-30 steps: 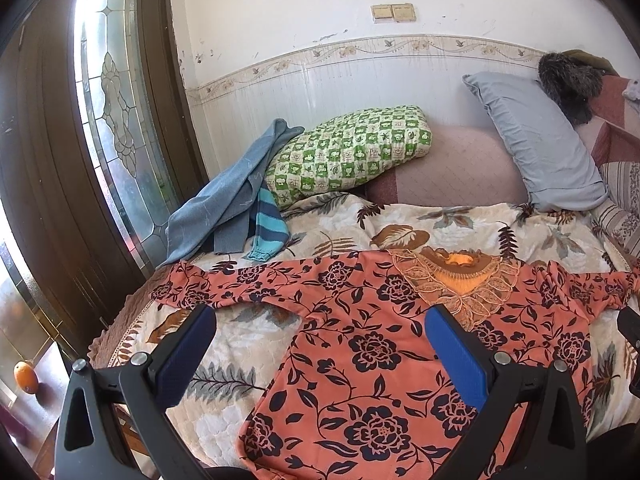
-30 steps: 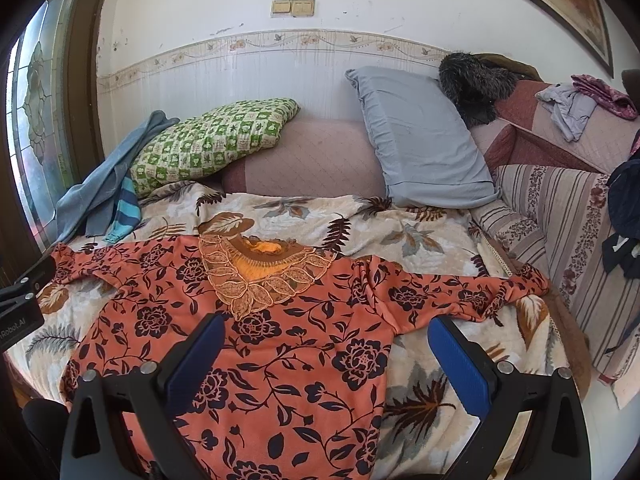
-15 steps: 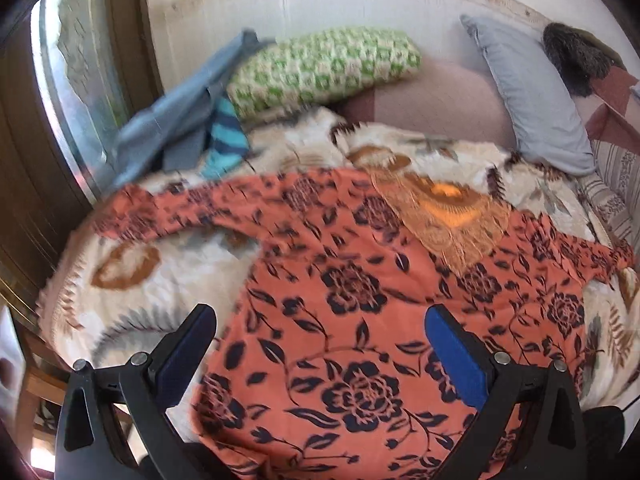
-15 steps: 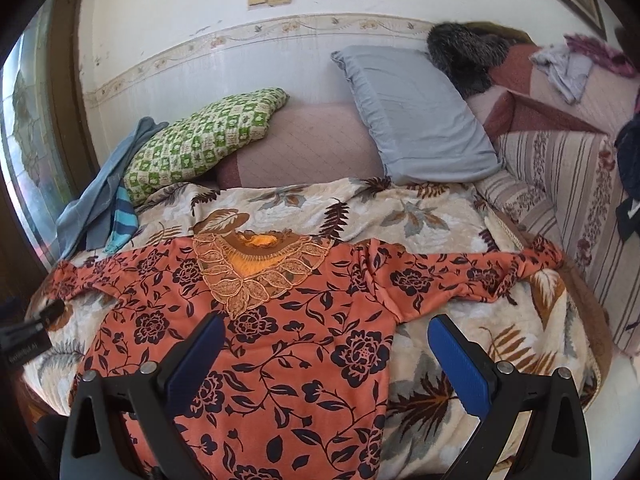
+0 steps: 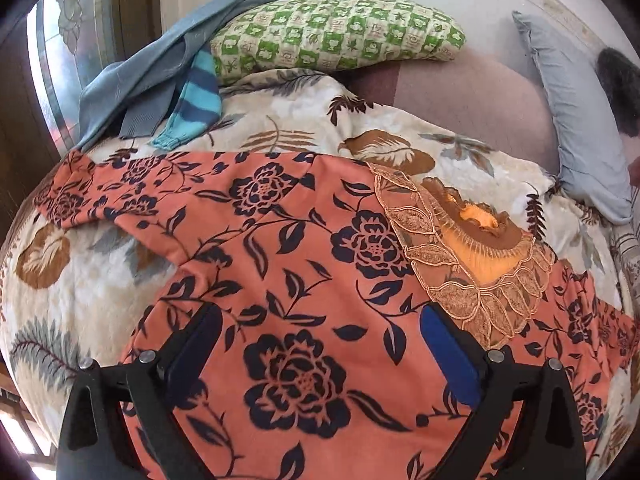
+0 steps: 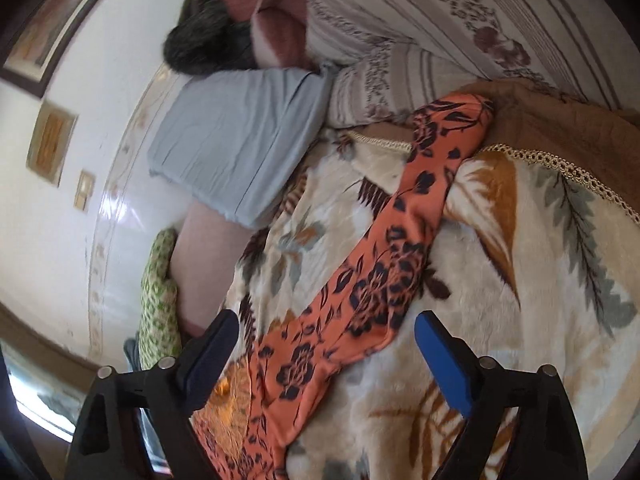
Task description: Fold small clothes
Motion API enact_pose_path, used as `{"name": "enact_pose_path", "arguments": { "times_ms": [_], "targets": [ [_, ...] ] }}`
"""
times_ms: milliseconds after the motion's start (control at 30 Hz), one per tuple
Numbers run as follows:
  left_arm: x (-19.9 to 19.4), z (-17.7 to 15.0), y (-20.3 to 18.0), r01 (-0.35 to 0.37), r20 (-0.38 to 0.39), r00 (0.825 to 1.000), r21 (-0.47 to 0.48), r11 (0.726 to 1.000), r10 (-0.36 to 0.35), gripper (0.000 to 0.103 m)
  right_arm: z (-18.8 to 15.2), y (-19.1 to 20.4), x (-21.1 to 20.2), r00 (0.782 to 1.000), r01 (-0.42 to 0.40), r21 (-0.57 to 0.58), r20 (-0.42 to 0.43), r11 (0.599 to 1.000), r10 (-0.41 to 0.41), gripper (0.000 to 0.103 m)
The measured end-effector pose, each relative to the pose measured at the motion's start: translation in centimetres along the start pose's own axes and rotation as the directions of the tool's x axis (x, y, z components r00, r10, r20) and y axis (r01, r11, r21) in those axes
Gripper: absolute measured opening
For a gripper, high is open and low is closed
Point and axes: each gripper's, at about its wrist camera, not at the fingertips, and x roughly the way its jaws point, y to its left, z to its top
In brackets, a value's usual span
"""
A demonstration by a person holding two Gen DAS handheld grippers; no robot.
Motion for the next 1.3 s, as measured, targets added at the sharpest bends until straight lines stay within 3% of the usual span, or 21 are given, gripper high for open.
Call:
{"name": "enact_pose_path", "arguments": {
  "times_ms": [100,200,400,433,467,533,600,700,800,900,1000,1100,1300],
  "targets": [
    [2.7,-0.8,-0.8,-0.019,-0.051,0.998,0.071,0.997,0.022,0.099,2.5,-1.6,2.7,1.0,0.009,0.081,0.015,0.997,-0.01,0.083],
    [3.8,-1.2,-1.3,-0.035,-0.067,0.997,0.112,0.993,0.042,0.099,3.9,-1.0,6.0,0.986,0.166,0.022,0.006,0.986,-0.166,0.082],
    [3.9,-1.1,-1.9,-0.044,-0.041,0.998,0.166,0.985,0.051,0.099,5.6,-1.0,11.3,0.888,0.461,-0.026,0.021,0.887,-0.46,0.081],
    [4.0,-1.1,-1.8,-0.044,-0.046,0.998,0.168,0.985,0.053,0.099,5.7,-0.8,11.6,0.866,0.501,-0.042,0.042,0.865,-0.499,0.073],
    [4.2,-1.0,-1.8,-0.046,-0.048,0.997,0.168,0.985,0.055,0.099,5.8,-0.7,11.8,0.848,0.53,-0.058,0.059,0.846,-0.527,0.056],
    [4.2,-1.0,-1.4,-0.053,-0.047,0.997,0.165,0.985,0.061,0.099,6.1,-1.1,11.9,0.835,0.55,-0.07,0.066,0.832,-0.546,0.025],
    [3.9,-0.9,-0.9,-0.064,-0.031,0.997,0.155,0.986,0.07,0.099,6.0,-1.8,11.0,0.861,0.508,-0.042,0.068,0.861,-0.504,0.02],
    [3.0,-0.7,0.1,-0.081,0.006,0.997,0.141,0.987,0.081,0.099,5.4,-0.3,8.9,0.921,0.381,-0.054,0.104,0.923,-0.374,0.016],
    [2.1,-0.4,1.0,-0.109,0.047,0.994,0.128,0.986,0.104,0.099,4.0,3.8,7.4,0.966,0.249,-0.151,0.114,0.957,-0.233,0.015],
    [1.0,0.5,2.4,-0.126,0.078,0.99,0.093,0.988,0.119,0.099,1.4,9.3,7.2,0.995,0.097,-0.236,0.049,0.967,-0.087,0.015],
    [-0.2,1.5,4.5,-0.163,0.12,0.98,0.042,0.986,0.157,0.099,-3.3,15.7,8.1,0.998,-0.026,-0.348,-0.056,0.937,0.007,0.015],
    [-1.1,2.5,7.1,-0.209,0.15,0.966,-0.017,0.978,0.209,0.099,-10.1,21.5,10.2,0.982,-0.128,-0.442,-0.184,0.888,0.05,0.016],
    [-1.6,3.9,13.2,-0.273,0.134,0.947,-0.153,0.95,0.293,0.099,-26.2,28.4,16.6,0.93,-0.17,-0.59,-0.362,0.789,-0.07,0.019]
  ]
}}
